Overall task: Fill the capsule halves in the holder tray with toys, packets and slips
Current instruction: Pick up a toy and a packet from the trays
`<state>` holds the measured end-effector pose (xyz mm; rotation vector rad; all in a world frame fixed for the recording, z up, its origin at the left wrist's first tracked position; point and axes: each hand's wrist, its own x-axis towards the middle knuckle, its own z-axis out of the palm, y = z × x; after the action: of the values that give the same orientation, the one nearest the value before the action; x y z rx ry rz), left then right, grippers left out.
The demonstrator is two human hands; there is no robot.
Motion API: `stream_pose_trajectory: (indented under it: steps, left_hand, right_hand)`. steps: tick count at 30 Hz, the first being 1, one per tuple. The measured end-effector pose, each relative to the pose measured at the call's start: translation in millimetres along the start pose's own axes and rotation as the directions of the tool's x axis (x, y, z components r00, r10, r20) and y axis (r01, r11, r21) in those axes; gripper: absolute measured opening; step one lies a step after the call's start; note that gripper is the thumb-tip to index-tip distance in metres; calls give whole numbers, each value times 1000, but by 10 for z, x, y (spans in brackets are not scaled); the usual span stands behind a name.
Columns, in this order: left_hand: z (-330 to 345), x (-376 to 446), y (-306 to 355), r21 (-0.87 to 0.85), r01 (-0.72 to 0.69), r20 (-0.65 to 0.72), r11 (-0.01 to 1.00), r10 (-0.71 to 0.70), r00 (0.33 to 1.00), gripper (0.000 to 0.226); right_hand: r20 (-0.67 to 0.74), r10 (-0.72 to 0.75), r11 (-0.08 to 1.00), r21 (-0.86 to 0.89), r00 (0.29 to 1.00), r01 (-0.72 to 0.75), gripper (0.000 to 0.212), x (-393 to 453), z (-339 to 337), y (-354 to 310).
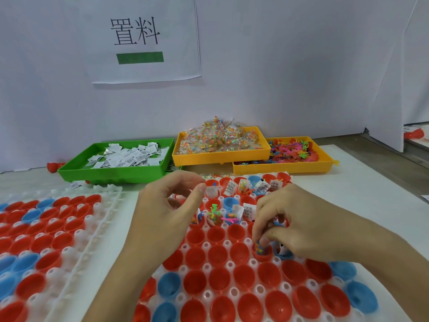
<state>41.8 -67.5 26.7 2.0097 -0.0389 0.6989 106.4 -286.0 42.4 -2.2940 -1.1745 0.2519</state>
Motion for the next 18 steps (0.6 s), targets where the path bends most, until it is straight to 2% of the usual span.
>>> stream_pose_trajectory:
  steps: [9,14,18]
  left_hand:
    - [-32,18,-60,47,14,-33,999,-12,999,17]
    - [-110,64,-163,133,40,-115,990,-25,993,18]
    - [-228,274,-282,256,190,-284,948,-114,952,17]
  right_hand:
    - [14,38,994,-99,999,-36,22,-4,29,19]
    - [39,57,991,-120,998,-52,45,-27,1,8]
    - [36,35,995,-98,999,-31,24,-37,-11,15]
